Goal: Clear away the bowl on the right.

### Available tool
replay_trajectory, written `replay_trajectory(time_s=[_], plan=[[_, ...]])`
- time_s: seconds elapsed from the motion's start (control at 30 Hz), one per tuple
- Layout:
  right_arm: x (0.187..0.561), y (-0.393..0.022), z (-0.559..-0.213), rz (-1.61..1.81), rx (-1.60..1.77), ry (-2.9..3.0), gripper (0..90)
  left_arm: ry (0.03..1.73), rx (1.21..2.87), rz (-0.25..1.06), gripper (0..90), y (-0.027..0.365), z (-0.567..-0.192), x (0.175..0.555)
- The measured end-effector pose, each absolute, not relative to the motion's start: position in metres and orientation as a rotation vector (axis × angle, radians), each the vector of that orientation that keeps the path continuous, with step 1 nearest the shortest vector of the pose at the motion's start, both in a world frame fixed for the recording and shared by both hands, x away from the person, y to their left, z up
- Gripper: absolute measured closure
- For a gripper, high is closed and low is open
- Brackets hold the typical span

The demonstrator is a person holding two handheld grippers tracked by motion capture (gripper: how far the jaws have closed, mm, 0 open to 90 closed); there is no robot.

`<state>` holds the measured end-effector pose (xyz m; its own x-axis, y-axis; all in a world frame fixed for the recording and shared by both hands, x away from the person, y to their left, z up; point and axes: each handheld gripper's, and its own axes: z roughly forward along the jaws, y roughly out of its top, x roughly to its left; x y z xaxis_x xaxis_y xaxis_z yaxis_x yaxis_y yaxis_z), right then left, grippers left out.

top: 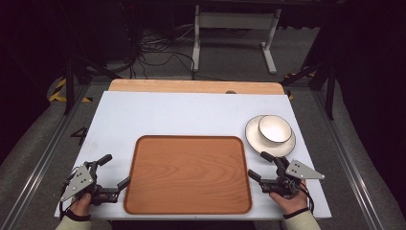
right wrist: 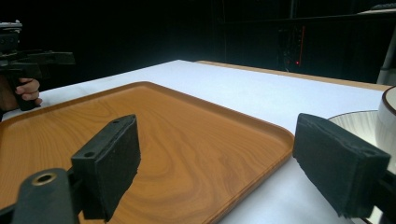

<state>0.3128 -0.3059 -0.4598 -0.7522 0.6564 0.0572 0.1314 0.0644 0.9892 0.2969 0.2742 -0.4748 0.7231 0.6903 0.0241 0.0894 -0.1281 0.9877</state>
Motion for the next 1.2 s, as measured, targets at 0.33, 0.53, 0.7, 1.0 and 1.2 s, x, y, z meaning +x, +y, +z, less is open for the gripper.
replay_trajectory(time_s=[0.33, 0.53, 0.7, 1.0, 1.2], plan=[[0.3127, -0.3057, -0.4598, 1.728, 0.781, 1.943, 16.0, 0.640, 1.635, 0.571, 0.3, 0.2747, -0.4750, 0.2976], [0.3121, -0.3063, -0.4600, 1.737, 0.776, 1.938, 16.8, 0.647, 1.634, 0.561, 0.3, 0.2752, -0.4748, 0.2982], [0.3119, -0.3059, -0.4599, 1.732, 0.771, 1.944, 18.7, 0.645, 1.633, 0.564, 0.3, 0.2750, -0.4749, 0.2979], [0.3120, -0.3056, -0.4596, 1.737, 0.742, 1.959, 23.6, 0.650, 1.635, 0.557, 0.3, 0.2750, -0.4748, 0.2982], [0.3120, -0.3072, -0.4554, 1.741, 0.742, 1.955, 26.8, 0.651, 1.635, 0.558, 0.3, 0.2745, -0.4748, 0.2988]])
